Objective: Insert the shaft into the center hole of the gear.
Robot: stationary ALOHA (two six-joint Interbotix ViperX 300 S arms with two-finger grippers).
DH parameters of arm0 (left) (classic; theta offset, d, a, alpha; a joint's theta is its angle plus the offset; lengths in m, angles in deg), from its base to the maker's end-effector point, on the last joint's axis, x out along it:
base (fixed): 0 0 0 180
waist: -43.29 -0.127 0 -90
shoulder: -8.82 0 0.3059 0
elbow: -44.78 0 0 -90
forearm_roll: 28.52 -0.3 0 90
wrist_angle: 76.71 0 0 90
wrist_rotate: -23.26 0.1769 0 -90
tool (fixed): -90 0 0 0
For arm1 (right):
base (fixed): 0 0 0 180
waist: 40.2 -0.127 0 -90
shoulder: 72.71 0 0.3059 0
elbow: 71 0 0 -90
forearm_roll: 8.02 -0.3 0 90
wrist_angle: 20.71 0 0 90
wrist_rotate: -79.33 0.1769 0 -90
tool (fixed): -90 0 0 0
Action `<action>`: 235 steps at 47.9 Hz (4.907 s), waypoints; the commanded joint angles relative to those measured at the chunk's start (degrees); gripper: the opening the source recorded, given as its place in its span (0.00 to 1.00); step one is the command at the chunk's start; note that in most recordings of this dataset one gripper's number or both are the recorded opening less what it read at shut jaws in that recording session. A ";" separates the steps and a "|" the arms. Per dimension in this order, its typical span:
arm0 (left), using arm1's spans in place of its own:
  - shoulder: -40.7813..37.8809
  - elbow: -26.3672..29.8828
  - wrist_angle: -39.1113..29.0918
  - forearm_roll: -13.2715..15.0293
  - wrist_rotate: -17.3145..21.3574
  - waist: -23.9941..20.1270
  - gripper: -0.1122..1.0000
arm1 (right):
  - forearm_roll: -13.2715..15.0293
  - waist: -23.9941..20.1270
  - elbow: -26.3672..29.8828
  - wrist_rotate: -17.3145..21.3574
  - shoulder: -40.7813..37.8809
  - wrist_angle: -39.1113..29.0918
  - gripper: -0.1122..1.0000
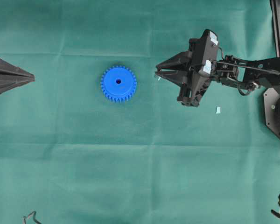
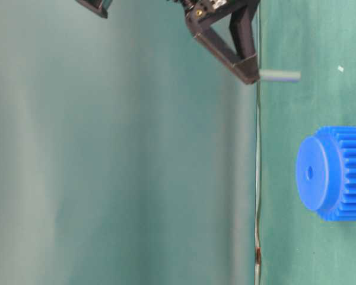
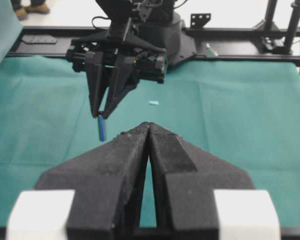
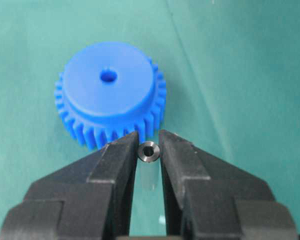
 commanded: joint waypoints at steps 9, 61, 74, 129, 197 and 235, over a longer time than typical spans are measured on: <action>-0.35 1.49 0.26 -0.09 -0.18 0.00 0.10 | 0.18 -1.58 8.79 -0.09 -4.22 -2.72 0.26; -0.35 1.49 -0.53 -0.18 -0.18 0.00 0.10 | 1.67 -2.81 20.65 -0.62 -14.24 -6.42 0.26; -0.35 1.49 -0.53 -0.09 -0.18 0.00 0.10 | 1.49 -2.81 20.65 -0.26 -16.44 -5.19 0.26; -0.35 1.49 -0.62 -0.18 -0.18 0.00 0.10 | 1.23 -2.37 20.39 -1.41 -17.75 -2.55 0.26; -0.35 1.49 -0.62 -0.18 0.00 0.00 0.10 | -0.18 -2.29 21.09 -1.14 -20.57 -2.20 0.86; -0.26 1.49 -0.62 -0.18 -0.09 0.00 0.10 | 0.70 -2.29 11.87 -4.22 6.33 -6.24 0.93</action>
